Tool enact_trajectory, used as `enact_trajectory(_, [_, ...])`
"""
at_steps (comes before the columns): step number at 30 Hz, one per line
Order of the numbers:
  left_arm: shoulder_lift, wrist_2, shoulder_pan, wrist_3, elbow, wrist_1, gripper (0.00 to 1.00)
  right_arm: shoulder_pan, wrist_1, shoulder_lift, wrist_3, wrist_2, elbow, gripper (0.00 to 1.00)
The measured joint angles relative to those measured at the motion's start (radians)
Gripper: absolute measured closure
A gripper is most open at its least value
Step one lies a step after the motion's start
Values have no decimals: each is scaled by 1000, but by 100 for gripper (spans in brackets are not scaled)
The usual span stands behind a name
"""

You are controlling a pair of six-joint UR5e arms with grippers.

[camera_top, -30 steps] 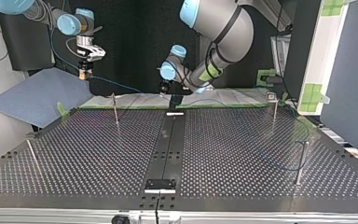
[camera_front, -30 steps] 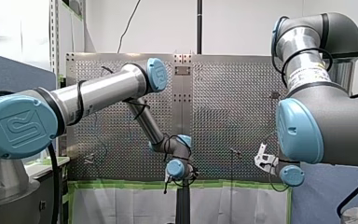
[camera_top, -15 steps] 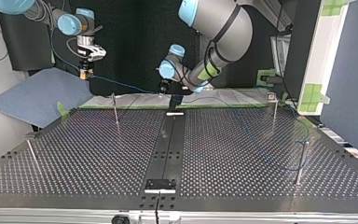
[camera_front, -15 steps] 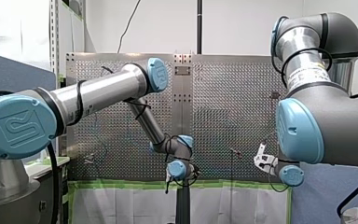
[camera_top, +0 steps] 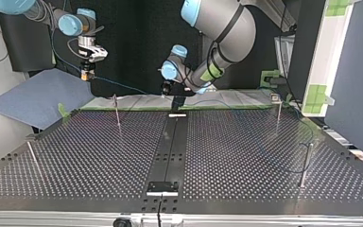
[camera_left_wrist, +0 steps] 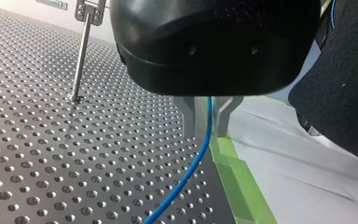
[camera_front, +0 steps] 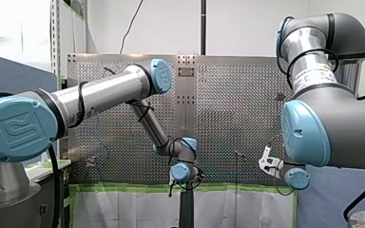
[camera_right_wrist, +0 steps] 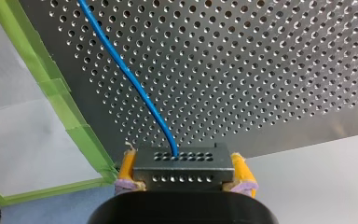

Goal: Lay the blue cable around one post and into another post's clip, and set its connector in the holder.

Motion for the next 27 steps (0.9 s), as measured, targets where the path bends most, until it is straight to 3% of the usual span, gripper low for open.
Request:
enact_trajectory(10, [0, -4, -1, 1, 0, -1, 80, 1, 4, 0, -1, 1, 0, 100])
enact_trajectory(27, [-2, -63, -4, 5, 0, -13, 78, 2, 15, 0, -6, 3, 0, 100])
